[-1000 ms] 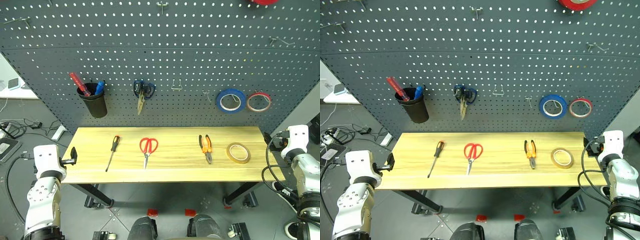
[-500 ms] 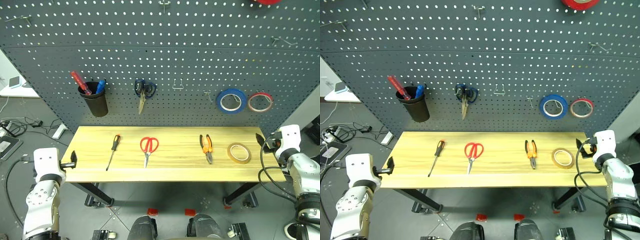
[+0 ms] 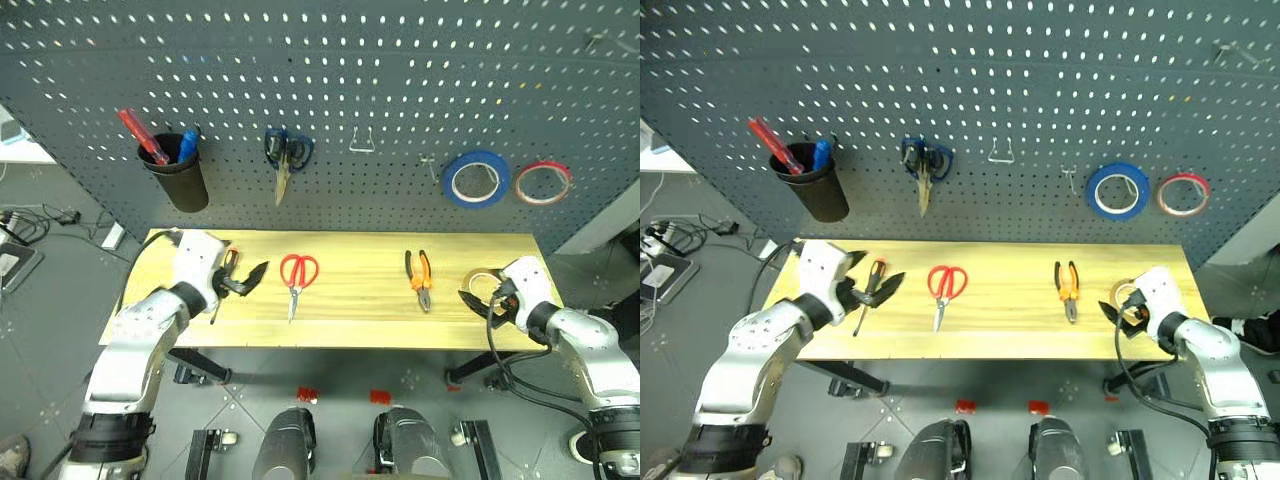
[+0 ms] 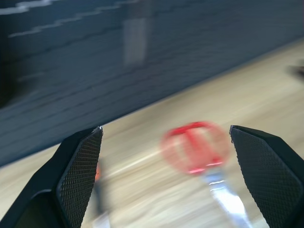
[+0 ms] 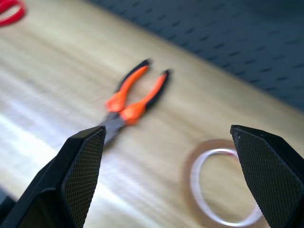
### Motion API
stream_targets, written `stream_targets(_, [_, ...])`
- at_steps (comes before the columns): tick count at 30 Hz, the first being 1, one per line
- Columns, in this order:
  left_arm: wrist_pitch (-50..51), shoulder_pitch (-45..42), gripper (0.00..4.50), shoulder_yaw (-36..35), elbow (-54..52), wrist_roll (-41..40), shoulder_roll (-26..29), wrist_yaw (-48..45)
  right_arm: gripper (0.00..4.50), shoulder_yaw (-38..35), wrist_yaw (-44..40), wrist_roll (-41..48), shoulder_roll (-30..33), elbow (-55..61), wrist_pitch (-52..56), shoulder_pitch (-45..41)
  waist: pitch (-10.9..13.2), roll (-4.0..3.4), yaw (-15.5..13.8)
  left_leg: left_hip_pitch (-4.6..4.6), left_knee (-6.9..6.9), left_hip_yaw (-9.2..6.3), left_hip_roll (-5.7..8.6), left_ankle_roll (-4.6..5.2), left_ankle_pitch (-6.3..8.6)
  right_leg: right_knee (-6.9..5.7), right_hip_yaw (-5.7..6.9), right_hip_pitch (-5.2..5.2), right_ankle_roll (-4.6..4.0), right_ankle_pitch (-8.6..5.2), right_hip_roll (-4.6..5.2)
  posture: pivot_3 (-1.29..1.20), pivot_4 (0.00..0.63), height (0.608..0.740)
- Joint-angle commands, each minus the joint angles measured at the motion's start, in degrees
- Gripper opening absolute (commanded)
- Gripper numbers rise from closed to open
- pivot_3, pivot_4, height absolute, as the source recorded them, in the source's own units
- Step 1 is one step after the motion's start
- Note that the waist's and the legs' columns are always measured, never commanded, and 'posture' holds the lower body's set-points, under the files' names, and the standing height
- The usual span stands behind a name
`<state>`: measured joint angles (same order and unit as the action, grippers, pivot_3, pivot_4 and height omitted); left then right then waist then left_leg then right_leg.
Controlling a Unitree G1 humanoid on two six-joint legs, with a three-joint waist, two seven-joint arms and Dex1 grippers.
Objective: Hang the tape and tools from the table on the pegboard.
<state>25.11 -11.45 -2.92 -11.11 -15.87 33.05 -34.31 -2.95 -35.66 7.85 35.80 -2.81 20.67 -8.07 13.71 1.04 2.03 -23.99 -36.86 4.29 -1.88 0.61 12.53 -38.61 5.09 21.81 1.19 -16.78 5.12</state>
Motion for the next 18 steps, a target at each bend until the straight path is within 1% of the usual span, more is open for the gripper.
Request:
stream_targets(1, [0.7, -3.4, 4.5, 4.3, -1.6, -0.8, 1.0, -5.7, 4.5, 2.0, 1.1, -1.8, 0.7, 2.0, 6.8, -2.5, 1.2, 0.11, 0.2, -0.13, 0.04, 0.07, 0.0, 0.0, 0.0, 0.02, -0.04, 0.18, -0.01, 0.01, 0.01, -0.21, 0.331, 0.74])
stream_targets(3, [-0.4, -6.0, 4.5, 7.0, -0.4, 0.2, 0.9, -8.3, 4.5, 3.2, 1.0, -2.9, 0.7, 0.5, 6.7, -4.3, 2.1, 0.08, 0.4, -0.38, 0.02, 0.16, -0.01, 0.0, 0.0, -0.06, -0.08, 0.45, -0.01, 0.01, 0.02, -0.23, 0.351, 0.74])
stream_targets(5, [-2.8, -9.8, 4.5, 10.8, 2.0, 2.3, 0.0, -10.9, 4.5, 4.6, 1.1, -4.6, 0.7, -4.1, 6.7, -7.8, 3.2, 0.09, 0.9, -0.47, 0.0, 0.19, -0.02, -0.03, -0.02, -0.06, -0.04, 0.52, 0.01, -0.01, 0.02, -0.24, 0.359, 0.74])
stream_targets(8, [-6.5, -13.2, 4.5, 14.5, 5.0, 4.6, -1.3, -13.3, 4.5, 5.3, 1.7, -6.0, 0.2, -11.8, 6.1, -12.9, 4.3, 0.14, 1.1, -0.51, -0.01, 0.24, 0.03, -0.05, -0.03, 0.01, 0.0, 0.52, 0.04, -0.03, 0.03, -0.23, 0.364, 0.74])
stream_targets(13, [-11.8, -15.4, 4.5, 18.4, 7.6, 7.4, -3.9, -15.4, 4.5, 7.1, 3.1, -9.0, -0.5, -27.0, 5.8, -21.4, 4.9, 0.22, 1.5, -0.52, 0.0, 0.42, 0.04, -0.11, -0.06, 0.07, -0.01, 0.53, 0.15, -0.09, 0.1, -0.23, 0.363, 0.74])
stream_targets(18, [-13.6, -15.5, 4.5, 19.1, 8.2, 7.6, -5.4, -16.9, 4.5, 10.4, -0.8, -11.4, -1.1, -37.9, 6.3, -27.6, 5.2, 0.26, 2.1, -0.52, -0.01, 0.46, 0.0, -0.13, -0.07, 0.04, 0.03, 0.54, 0.16, -0.1, 0.11, -0.23, 0.351, 0.74])
